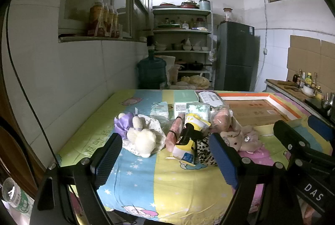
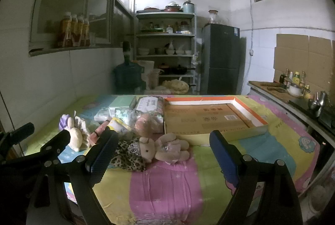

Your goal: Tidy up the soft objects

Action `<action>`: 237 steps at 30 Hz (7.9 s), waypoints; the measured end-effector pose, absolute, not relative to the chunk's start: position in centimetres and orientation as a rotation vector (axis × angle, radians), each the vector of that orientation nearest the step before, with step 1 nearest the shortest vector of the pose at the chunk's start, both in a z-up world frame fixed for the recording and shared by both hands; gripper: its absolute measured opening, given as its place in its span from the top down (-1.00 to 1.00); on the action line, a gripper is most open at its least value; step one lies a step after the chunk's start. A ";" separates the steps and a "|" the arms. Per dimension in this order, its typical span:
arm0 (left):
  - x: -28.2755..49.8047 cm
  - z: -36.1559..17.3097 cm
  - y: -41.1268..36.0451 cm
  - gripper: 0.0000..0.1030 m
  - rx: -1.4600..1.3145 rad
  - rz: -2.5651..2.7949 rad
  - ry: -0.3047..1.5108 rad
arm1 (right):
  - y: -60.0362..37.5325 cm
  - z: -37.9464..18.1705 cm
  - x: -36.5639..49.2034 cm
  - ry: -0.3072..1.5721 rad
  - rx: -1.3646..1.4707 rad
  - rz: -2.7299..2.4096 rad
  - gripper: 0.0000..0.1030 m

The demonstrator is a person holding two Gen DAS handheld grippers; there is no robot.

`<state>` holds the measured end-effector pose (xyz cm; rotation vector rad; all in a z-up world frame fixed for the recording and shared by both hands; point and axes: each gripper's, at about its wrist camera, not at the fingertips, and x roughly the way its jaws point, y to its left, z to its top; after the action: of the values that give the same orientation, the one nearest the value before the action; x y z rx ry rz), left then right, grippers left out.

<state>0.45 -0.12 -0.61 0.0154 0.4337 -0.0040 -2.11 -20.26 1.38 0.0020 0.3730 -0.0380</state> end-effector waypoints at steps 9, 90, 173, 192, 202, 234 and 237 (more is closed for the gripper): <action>0.2 -0.2 0.2 -0.65 0.011 -0.003 0.431 | -19.6 1.8 -2.3 0.368 -0.005 -0.031 -0.74; 3.3 -5.5 4.1 -0.65 -0.121 0.089 0.481 | -16.9 -2.3 4.4 0.450 0.015 0.192 -0.74; 9.7 0.1 5.2 0.89 -0.113 -0.072 0.426 | -22.4 7.3 11.7 0.309 0.109 0.619 0.91; 14.0 6.0 -5.5 0.89 -0.033 -0.285 0.338 | -33.1 9.3 9.8 0.229 0.154 0.436 0.91; 15.8 6.0 -12.5 0.89 -0.019 -0.415 0.365 | -39.4 8.7 8.9 0.224 0.179 0.323 0.91; 20.1 1.4 -25.7 0.89 -0.014 -0.470 0.518 | -49.2 2.8 12.1 0.324 0.281 0.100 0.91; 20.8 0.4 -26.2 0.89 -0.026 -0.475 0.554 | -49.7 1.9 12.7 0.345 0.300 0.090 0.91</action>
<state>20.76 -26.19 0.42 -0.0258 0.5535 -0.4752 12.68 -49.72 1.91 0.2999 0.3448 0.0905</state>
